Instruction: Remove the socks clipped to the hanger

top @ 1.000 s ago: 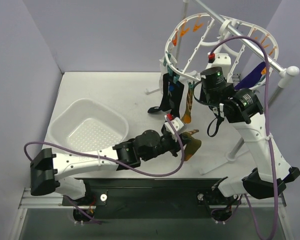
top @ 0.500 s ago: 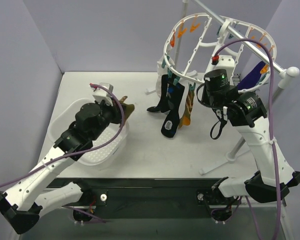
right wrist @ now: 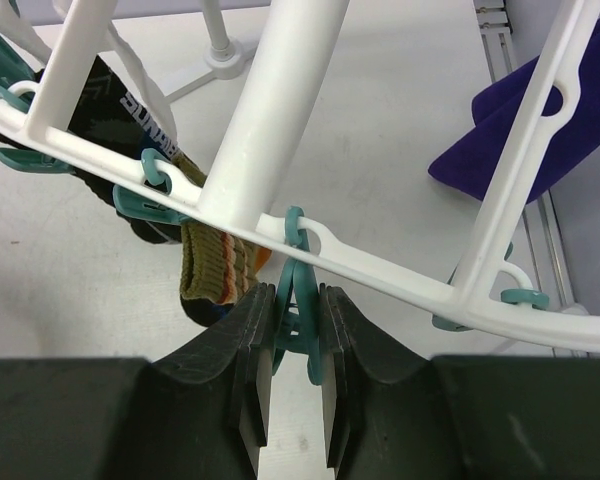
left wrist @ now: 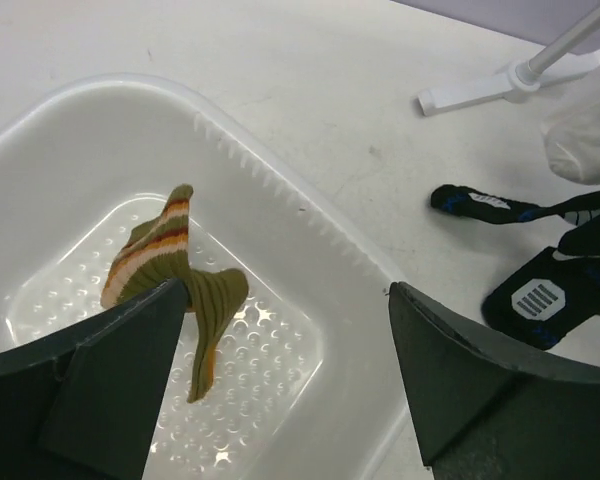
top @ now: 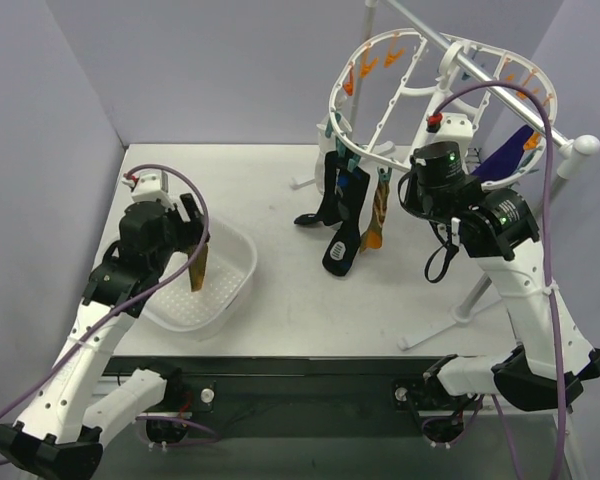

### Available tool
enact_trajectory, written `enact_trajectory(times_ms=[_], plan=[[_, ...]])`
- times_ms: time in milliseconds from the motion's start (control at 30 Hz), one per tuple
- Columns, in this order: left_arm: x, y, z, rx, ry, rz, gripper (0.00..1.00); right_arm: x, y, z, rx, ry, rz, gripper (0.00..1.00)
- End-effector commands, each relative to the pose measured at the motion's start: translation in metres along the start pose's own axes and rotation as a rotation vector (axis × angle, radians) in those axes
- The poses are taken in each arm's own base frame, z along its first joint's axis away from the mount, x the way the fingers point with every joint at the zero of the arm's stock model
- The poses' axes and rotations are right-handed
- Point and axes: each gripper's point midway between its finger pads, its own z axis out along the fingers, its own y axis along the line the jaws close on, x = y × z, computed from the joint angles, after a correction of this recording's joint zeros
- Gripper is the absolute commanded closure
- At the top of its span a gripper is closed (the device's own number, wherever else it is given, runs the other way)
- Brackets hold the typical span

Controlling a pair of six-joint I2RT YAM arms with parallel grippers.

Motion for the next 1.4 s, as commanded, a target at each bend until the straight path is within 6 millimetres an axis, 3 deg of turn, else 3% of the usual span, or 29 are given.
enact_trajectory(times_ms=[0,100,167,200,233,300,333,367,433,467,533,567,600,633,700,833,1000,1033,1067,1133,1200,1233,1300,1367], plan=[[-0.014,-0.005,-0.012,0.036,-0.055,-0.048,0.02,0.01,-0.004,-0.004,-0.005,0.031,-0.012,0.85],[-0.025,-0.026,-0.017,0.153,-0.085,-0.061,0.03,0.01,-0.003,-0.004,-0.007,0.032,-0.011,0.82],[-0.02,-0.055,-0.024,0.321,-0.059,-0.059,0.04,0.011,-0.003,-0.004,-0.007,0.033,-0.009,0.78],[-0.028,-0.072,-0.027,0.406,-0.089,-0.08,0.1,0.011,-0.003,-0.004,-0.007,0.033,-0.009,0.77],[-0.014,-0.096,-0.034,0.545,-0.038,-0.068,0.13,0.011,-0.004,-0.004,-0.007,0.033,-0.008,0.77],[-0.02,-0.127,-0.046,0.698,-0.072,-0.082,0.19,0.011,-0.003,-0.005,-0.01,0.034,-0.006,0.75],[-0.016,-0.138,-0.048,0.742,-0.067,-0.075,0.21,0.012,-0.002,-0.005,-0.014,0.035,-0.005,0.74],[-0.01,-0.163,-0.061,0.826,-0.075,-0.051,0.21,0.012,-0.002,-0.005,-0.015,0.036,-0.002,0.73],[0.003,-0.188,-0.069,0.878,-0.079,0.013,0.22,0.012,-0.001,-0.004,-0.018,0.038,-0.002,0.71],[0.005,-0.209,-0.084,0.923,-0.108,0.027,0.21,0.013,0.0,-0.004,-0.025,0.043,-0.002,0.7],[0.02,-0.23,-0.087,0.951,-0.116,0.078,0.18,0.014,0.0,-0.004,-0.027,0.047,0.001,0.64],[0.019,-0.242,-0.092,0.984,-0.149,0.077,0.17,0.015,0.001,-0.004,-0.032,0.049,0.002,0.62],[0.031,-0.255,-0.102,1.026,-0.144,0.1,0.15,0.015,0.001,-0.004,-0.034,0.05,0.005,0.59],[0.041,-0.264,-0.094,1.009,-0.139,0.111,0.14,0.015,0.001,-0.004,-0.036,0.05,0.008,0.55],[0.045,-0.282,-0.102,1.033,-0.186,0.12,0.1,0.016,0.001,-0.005,-0.04,0.054,0.009,0.5],[0.066,-0.313,-0.09,1.011,-0.232,0.163,0.07,0.016,0.0,-0.007,-0.047,0.056,0.016,0.41],[0.07,-0.344,-0.074,0.982,-0.322,0.176,0.06,0.018,0.001,-0.008,-0.061,0.064,0.027,0.36],[0.083,-0.35,-0.064,0.957,-0.312,0.193,0.05,0.018,0.002,-0.01,-0.07,0.065,0.03,0.35],[0.076,-0.357,-0.064,0.956,-0.334,0.185,0.05,0.019,0.002,-0.01,-0.072,0.069,0.032,0.35],[0.089,-0.366,-0.049,0.922,-0.333,0.221,0.05,0.02,0.002,-0.012,-0.08,0.069,0.036,0.34],[0.082,-0.37,-0.036,0.849,-0.359,0.21,0.05,0.02,0.002,-0.014,-0.086,0.067,0.045,0.34],[0.093,-0.372,-0.024,0.817,-0.349,0.232,0.06,0.021,0.002,-0.015,-0.09,0.069,0.047,0.35],[0.087,-0.378,-0.015,0.778,-0.378,0.245,0.08,0.024,0.004,-0.018,-0.11,0.076,0.058,0.35],[0.098,-0.385,-0.005,0.767,-0.367,0.277,0.12,0.026,0.005,-0.021,-0.128,0.079,0.064,0.35]])
